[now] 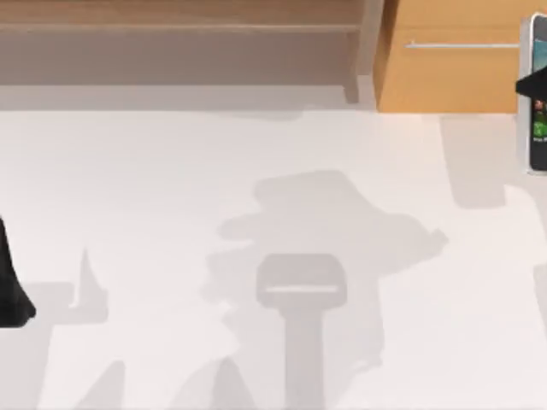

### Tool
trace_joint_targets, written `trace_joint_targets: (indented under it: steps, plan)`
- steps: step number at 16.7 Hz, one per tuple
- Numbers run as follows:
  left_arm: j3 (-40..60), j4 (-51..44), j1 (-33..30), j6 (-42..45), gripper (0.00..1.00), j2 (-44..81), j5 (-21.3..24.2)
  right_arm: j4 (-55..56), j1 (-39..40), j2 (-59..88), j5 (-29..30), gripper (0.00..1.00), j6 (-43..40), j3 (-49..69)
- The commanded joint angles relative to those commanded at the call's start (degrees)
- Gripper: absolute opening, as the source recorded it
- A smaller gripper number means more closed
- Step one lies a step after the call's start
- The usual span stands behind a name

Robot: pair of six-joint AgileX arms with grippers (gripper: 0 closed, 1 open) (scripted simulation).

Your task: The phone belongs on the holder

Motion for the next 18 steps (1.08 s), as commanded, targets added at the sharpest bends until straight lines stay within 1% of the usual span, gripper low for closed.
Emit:
trace_joint_targets:
  steps: [5, 8, 10, 14, 18]
  plan:
    - [0.00, 0.00, 0.00, 0.00, 1.00, 0.00, 0.00, 5.88, -20.43, -5.32, -10.88, 0.00, -19.77, -6.66]
    - [0.00, 0.00, 0.00, 0.00, 1.00, 0.00, 0.00, 8.70, -30.91, -6.89, -15.80, 0.00, -29.96, -10.29]
    - [0.00, 0.00, 0.00, 0.00, 1.00, 0.00, 0.00, 10.19, -36.55, -7.01, -18.21, 0.00, -35.51, -12.56]
    - [0.00, 0.00, 0.00, 0.00, 1.00, 0.00, 0.00, 12.12, -44.23, -6.25, -21.19, 0.00, -43.13, -15.99]
    - [0.00, 0.00, 0.00, 0.00, 1.00, 0.00, 0.00, 12.55, -46.10, -5.87, -21.86, 0.00, -44.98, -16.85]
